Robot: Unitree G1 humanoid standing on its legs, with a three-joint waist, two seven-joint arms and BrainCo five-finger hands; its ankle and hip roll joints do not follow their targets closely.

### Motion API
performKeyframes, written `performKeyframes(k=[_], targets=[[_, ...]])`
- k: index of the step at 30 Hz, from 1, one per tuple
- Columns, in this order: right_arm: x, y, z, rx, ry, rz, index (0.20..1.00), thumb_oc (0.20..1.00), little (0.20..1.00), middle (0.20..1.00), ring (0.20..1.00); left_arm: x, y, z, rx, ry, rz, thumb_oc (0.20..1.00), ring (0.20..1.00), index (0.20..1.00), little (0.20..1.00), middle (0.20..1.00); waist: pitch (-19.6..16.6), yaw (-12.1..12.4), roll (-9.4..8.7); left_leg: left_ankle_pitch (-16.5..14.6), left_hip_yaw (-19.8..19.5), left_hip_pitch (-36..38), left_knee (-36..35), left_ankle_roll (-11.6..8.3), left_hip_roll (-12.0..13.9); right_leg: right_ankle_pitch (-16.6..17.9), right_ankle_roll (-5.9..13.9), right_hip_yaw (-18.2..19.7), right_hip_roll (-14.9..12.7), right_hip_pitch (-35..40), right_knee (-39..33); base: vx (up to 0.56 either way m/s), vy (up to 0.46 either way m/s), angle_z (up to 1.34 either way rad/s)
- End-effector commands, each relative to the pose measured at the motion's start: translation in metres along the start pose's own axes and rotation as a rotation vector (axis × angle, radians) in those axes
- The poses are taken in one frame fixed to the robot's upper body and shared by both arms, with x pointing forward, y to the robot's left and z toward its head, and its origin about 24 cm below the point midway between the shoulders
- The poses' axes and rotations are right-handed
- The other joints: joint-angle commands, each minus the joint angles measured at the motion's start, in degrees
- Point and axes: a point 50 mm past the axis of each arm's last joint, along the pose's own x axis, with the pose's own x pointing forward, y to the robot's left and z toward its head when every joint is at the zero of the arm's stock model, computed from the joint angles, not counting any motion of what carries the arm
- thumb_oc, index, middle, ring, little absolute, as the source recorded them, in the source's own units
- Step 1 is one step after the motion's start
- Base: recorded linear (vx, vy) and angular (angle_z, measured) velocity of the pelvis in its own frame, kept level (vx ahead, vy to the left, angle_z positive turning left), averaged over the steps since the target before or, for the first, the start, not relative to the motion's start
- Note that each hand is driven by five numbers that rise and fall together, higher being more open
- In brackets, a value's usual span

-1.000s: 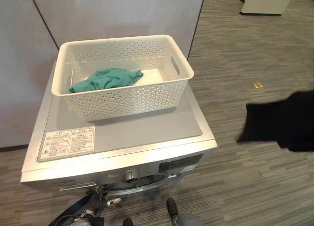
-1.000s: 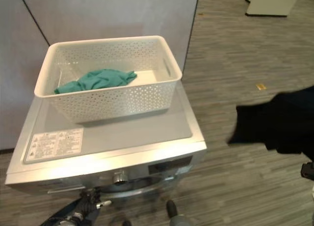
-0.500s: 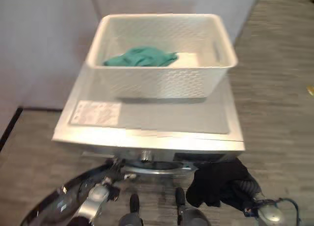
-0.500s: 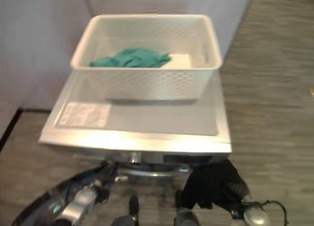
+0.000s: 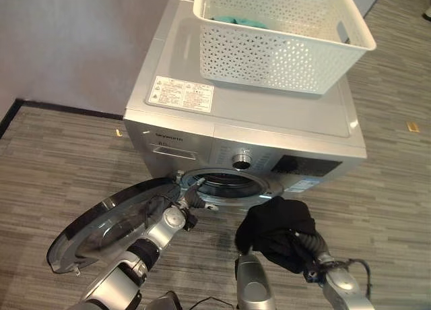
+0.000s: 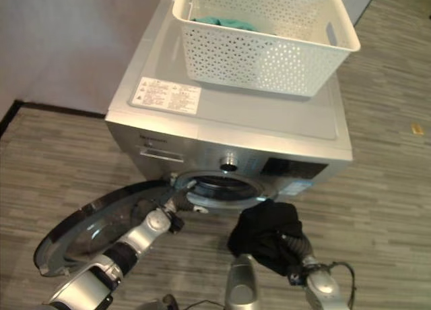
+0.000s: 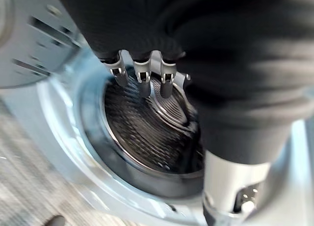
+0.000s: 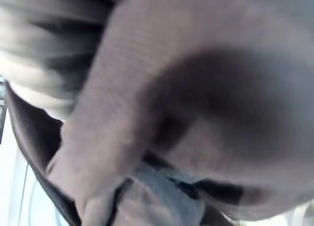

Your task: Grab the laundry basket,head to the washer,open it,put in the laundry and shut it.

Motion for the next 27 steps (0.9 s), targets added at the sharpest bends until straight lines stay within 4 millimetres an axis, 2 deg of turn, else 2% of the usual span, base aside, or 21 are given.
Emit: performKeyframes(k=[1, 3, 6, 7, 10, 12, 14, 17, 20, 21, 22, 23, 25, 27], targets=[[0.012, -0.026, 0.055, -0.061, -0.232, -0.089, 0.2, 0.2, 0.2, 0.2, 0.2, 0.003, 0.0, 0.057, -0.04, -0.284, -0.055, 1.0, 1.0, 1.0, 1.0, 1.0, 0.98, 0.72, 4.38, -2.63, -2.79, 1.37, -1.64, 0.3, 3.67, -6.53, 3.0, -2.03, 0.04, -1.24, -2.3, -0.17, 0.02, -0.24], [0.017, -0.029, 0.062, -0.059, -0.26, -0.105, 0.2, 0.2, 0.2, 0.2, 0.2, -0.003, -0.002, 0.073, -0.038, -0.378, -0.114, 1.0, 1.0, 1.0, 1.0, 1.0, 1.25, 1.57, 4.11, -2.92, -2.9, -0.58, 1.2, -0.04, 3.18, -5.98, 2.96, -2.89, -1.3, -0.99, -3.1, -0.11, -0.015, 0.04], [0.026, -0.027, 0.073, -0.056, -0.291, -0.106, 0.2, 0.2, 0.2, 0.2, 0.2, -0.014, -0.006, 0.081, -0.069, -0.443, -0.194, 1.0, 1.0, 1.0, 1.0, 1.0, 1.36, 2.52, 4.35, -3.59, -2.77, -1.16, 3.12, -0.09, 3.55, -5.85, 3.02, -3.93, -1.63, -0.39, -3.39, -0.02, -0.039, 0.22], [0.031, -0.027, 0.083, -0.053, -0.322, -0.1, 0.2, 0.2, 0.2, 0.2, 0.2, -0.027, -0.007, 0.08, -0.111, -0.483, -0.276, 1.0, 1.0, 1.0, 1.0, 1.0, 1.22, 3.19, 4.66, -3.67, -2.5, -0.97, 3.21, -0.17, 3.75, -5.7, 3.2, -4.08, -1.68, -0.27, -3.69, 0.0, -0.042, -0.04], [0.034, -0.021, 0.092, -0.043, -0.354, -0.077, 0.2, 0.2, 0.2, 0.2, 0.2, -0.034, -0.007, 0.072, -0.107, -0.477, -0.313, 1.0, 1.0, 1.0, 1.0, 1.0, 1.23, 3.55, 4.63, -3.73, -2.09, -0.84, 3.82, -0.47, 4.09, -5.67, 3.12, -3.9, -1.61, -0.22, -3.83, 0.01, -0.027, -0.19], [0.035, -0.016, 0.098, -0.034, -0.385, -0.048, 0.2, 0.2, 0.2, 0.2, 0.2, -0.038, -0.012, 0.059, -0.096, -0.433, -0.345, 1.0, 1.0, 1.0, 1.0, 1.0, 1.43, 3.74, 4.63, -3.95, -1.95, -0.74, 4.49, -0.8, 4.78, -5.67, 3.09, -3.82, -1.43, -0.21, -3.77, 0.02, -0.043, -0.03], [0.035, -0.01, 0.106, 0.0, -0.423, -0.025, 0.2, 0.2, 0.2, 0.2, 0.2, -0.041, -0.015, 0.044, -0.004, -0.381, -0.343, 1.0, 1.0, 1.0, 1.0, 1.0, 2.04, 4.35, 4.74, -4.2, -1.99, -0.58, 4.8, -0.88, 5.31, -5.74, 2.99, -3.84, -1.16, -0.17, -3.56, 0.03, -0.048, 0.02], [0.035, -0.002, 0.11, 0.04, -0.447, -0.004, 0.2, 0.2, 0.2, 0.2, 0.2, -0.04, -0.017, 0.033, 0.001, -0.334, -0.312, 1.0, 1.0, 1.0, 1.0, 1.0, 2.56, 4.74, 4.67, -4.27, -2.08, -0.58, 4.86, -0.79, 5.41, -5.76, 2.91, -3.98, -1.05, -0.26, -3.34, 0.01, -0.028, -0.01], [0.034, 0.016, 0.115, 0.199, -0.47, 0.072, 0.2, 0.2, 0.2, 0.2, 0.2, -0.034, -0.029, 0.019, 0.03, -0.255, -0.274, 1.0, 1.0, 1.0, 1.0, 1.0, 3.45, 5.29, 4.47, -4.01, -2.35, -0.48, 4.28, -0.75, 5.55, -5.86, 2.77, -4.06, -0.91, -0.58, -3.13, 0.0, -0.041, 0.01], [0.034, 0.031, 0.108, 0.313, -0.445, 0.117, 0.2, 0.2, 0.2, 0.2, 0.2, -0.026, -0.039, 0.012, 0.062, -0.2, -0.241, 1.0, 1.0, 1.0, 1.0, 1.0, 4.12, 5.71, 4.54, -4.22, -2.54, -0.13, 4.04, -0.64, 6.03, -6.21, 2.62, -4.05, -0.18, -0.55, -2.89, 0.0, -0.037, 0.0], [0.035, 0.032, 0.108, 0.313, -0.446, 0.117, 0.2, 0.2, 0.2, 0.2, 0.2, -0.026, -0.039, 0.012, 0.063, -0.2, -0.24, 1.0, 1.0, 1.0, 1.0, 1.0, 4.04, 5.63, 4.25, -3.89, -2.54, -0.29, 3.9, -0.61, 5.7, -6.03, 2.59, -3.95, -0.49, -0.73, -2.97, 0.0, -0.036, -0.01], [0.035, 0.04, 0.104, 0.354, -0.423, 0.137, 0.2, 0.2, 0.2, 0.2, 0.2, -0.022, -0.044, 0.01, 0.088, -0.178, -0.226, 1.0, 1.0, 1.0, 1.0, 1.0, 4.18, 5.7, 3.92, -3.75, -2.65, -0.28, 3.5, -0.47, 5.53, -6.13, 2.57, -3.78, -0.43, -0.98, -2.86, -0.01, -0.031, -0.01], [0.034, 0.067, 0.087, 0.452, -0.332, 0.209, 0.2, 0.2, 0.2, 0.2, 0.2, -0.008, -0.053, 0.006, 0.172, -0.107, -0.127, 1.0, 1.0, 1.0, 1.0, 1.0, 4.91, 6.28, 3.41, -3.38, -3.26, 0.03, 1.99, -0.54, 6.07, -6.8, 2.22, -3.81, 0.29, -1.39, -2.21, 0.0, -0.062, 0.01], [0.033, 0.074, 0.081, 0.48, -0.3, 0.227, 0.2, 0.2, 0.2, 0.2, 0.2, -0.002, -0.054, 0.003, 0.226, -0.062, -0.083, 1.0, 1.0, 1.0, 1.0, 1.0, 5.18, 6.28, 3.08, -2.9, -3.44, -0.02, 1.27, -0.7, 6.12, -7.2, 2.07, -3.87, 0.31, -1.65, -1.82, -0.02, -0.062, 0.0]])
